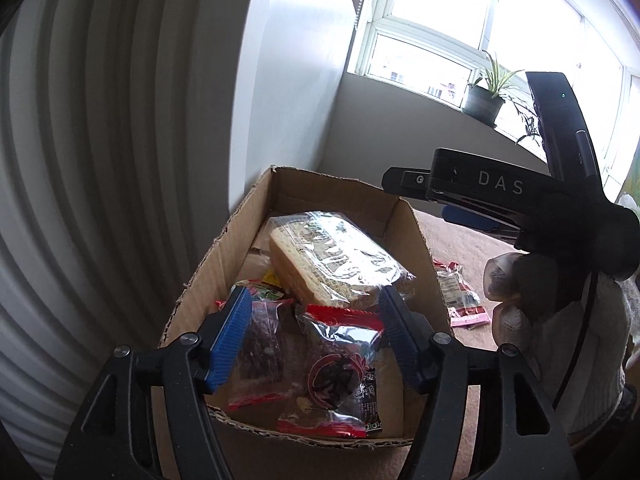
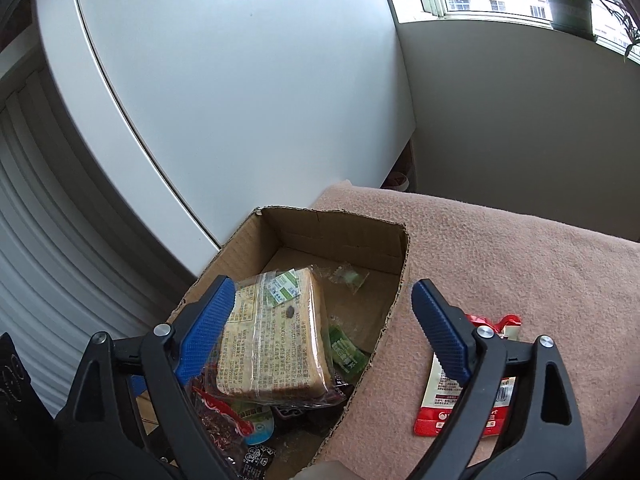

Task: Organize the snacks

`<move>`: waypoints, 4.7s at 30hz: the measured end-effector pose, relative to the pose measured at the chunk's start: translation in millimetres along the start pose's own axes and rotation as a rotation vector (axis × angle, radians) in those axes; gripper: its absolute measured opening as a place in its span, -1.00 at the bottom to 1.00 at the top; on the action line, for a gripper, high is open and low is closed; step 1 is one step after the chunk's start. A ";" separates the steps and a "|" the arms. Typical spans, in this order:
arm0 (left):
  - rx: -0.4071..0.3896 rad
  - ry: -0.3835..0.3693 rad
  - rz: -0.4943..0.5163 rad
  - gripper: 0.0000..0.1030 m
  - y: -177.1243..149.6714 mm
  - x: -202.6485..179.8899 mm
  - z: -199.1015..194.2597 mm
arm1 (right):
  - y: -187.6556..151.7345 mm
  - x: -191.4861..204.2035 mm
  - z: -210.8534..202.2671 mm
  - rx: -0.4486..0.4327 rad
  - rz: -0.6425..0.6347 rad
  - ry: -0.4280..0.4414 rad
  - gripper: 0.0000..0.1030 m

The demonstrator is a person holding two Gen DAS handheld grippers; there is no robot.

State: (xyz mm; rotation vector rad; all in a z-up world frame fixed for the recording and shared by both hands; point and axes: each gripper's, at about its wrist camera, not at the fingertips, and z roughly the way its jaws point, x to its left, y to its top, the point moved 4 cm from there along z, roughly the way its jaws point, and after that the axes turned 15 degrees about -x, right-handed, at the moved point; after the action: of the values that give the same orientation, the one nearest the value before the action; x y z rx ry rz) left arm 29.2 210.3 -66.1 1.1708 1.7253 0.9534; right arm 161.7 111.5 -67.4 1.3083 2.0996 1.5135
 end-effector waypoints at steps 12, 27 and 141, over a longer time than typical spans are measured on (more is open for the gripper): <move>-0.004 -0.013 0.010 0.27 0.5 -14.1 1.5 | 5.1 -37.6 -25.0 -0.007 -0.004 -0.049 0.79; -0.040 -0.034 0.004 0.28 7.0 -32.5 -2.4 | 1.2 -112.9 -37.3 0.043 0.102 -0.064 0.46; 0.335 -0.270 0.273 -0.16 -85.8 -238.9 105.6 | -93.6 -224.8 -154.8 0.232 -0.114 -0.183 0.77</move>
State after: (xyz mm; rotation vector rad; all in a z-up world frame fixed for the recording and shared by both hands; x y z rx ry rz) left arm 152.5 -26.3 -132.3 1.7042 1.5675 0.6343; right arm 142.7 -165.6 -145.4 1.3193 2.2377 1.0872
